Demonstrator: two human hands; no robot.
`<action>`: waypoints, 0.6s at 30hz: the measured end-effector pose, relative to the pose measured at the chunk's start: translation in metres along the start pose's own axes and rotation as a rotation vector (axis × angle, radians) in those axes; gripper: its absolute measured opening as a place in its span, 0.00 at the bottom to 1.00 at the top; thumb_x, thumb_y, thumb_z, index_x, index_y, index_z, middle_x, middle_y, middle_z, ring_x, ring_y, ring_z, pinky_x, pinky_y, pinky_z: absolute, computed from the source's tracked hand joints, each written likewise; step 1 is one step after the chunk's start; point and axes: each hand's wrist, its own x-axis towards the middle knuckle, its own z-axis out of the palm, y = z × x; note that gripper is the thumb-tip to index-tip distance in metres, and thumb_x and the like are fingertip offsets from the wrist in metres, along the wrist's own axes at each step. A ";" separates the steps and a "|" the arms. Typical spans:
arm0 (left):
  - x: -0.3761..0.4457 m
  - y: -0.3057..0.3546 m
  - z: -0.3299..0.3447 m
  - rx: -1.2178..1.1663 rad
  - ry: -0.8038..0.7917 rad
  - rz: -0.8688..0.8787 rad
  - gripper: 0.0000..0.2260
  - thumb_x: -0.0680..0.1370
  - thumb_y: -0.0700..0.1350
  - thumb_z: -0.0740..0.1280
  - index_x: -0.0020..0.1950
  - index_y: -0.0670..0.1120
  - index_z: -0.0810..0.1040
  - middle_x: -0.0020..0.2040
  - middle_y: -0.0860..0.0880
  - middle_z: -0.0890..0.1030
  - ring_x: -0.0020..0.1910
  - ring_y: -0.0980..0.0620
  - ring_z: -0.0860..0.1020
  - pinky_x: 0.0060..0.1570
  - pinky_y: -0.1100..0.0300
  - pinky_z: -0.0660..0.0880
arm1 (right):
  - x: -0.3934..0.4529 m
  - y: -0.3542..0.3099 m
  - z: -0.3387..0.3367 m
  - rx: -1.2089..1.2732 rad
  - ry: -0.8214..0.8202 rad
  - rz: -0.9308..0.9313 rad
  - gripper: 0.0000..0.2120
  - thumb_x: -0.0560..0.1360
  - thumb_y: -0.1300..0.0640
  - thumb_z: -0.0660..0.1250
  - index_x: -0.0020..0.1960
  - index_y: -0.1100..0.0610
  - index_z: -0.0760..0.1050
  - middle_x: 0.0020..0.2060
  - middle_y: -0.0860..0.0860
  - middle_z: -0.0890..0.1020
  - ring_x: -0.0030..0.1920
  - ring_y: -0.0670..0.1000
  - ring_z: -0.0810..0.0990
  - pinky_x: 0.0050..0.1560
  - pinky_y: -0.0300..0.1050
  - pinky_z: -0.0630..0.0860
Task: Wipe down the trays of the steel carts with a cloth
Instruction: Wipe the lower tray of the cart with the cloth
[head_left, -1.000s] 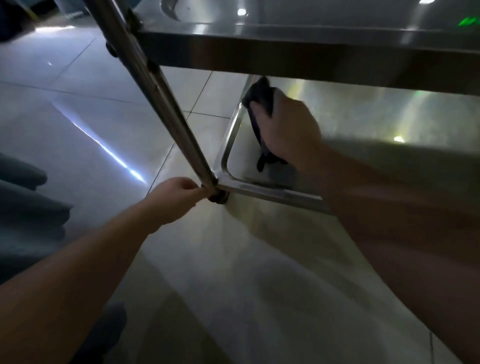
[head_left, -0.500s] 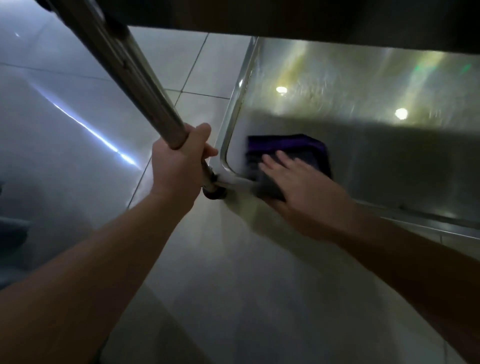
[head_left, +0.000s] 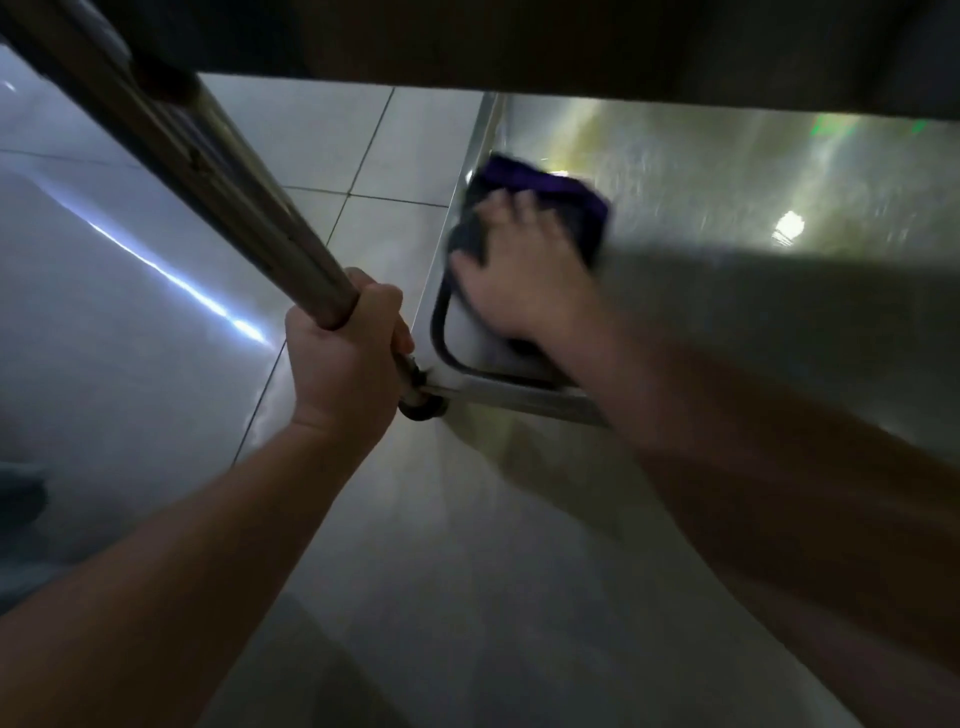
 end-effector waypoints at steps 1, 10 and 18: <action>0.001 0.000 0.000 -0.008 -0.006 0.006 0.08 0.70 0.38 0.63 0.32 0.42 0.69 0.24 0.49 0.71 0.26 0.52 0.71 0.29 0.63 0.71 | -0.009 -0.015 0.008 -0.015 -0.030 -0.110 0.36 0.84 0.37 0.48 0.85 0.56 0.47 0.85 0.53 0.49 0.84 0.56 0.45 0.82 0.55 0.43; 0.004 -0.005 -0.003 -0.030 -0.060 0.045 0.09 0.70 0.38 0.64 0.31 0.42 0.68 0.24 0.50 0.70 0.26 0.53 0.71 0.30 0.63 0.73 | -0.044 0.105 -0.026 -0.017 0.091 0.102 0.33 0.83 0.40 0.58 0.82 0.54 0.58 0.80 0.58 0.63 0.78 0.63 0.63 0.79 0.58 0.58; 0.003 -0.008 -0.003 -0.070 -0.078 0.055 0.08 0.68 0.43 0.66 0.32 0.44 0.69 0.25 0.49 0.69 0.26 0.52 0.70 0.28 0.61 0.72 | 0.062 0.015 -0.015 0.015 0.035 0.079 0.35 0.84 0.38 0.48 0.85 0.56 0.50 0.85 0.52 0.51 0.84 0.56 0.46 0.82 0.56 0.43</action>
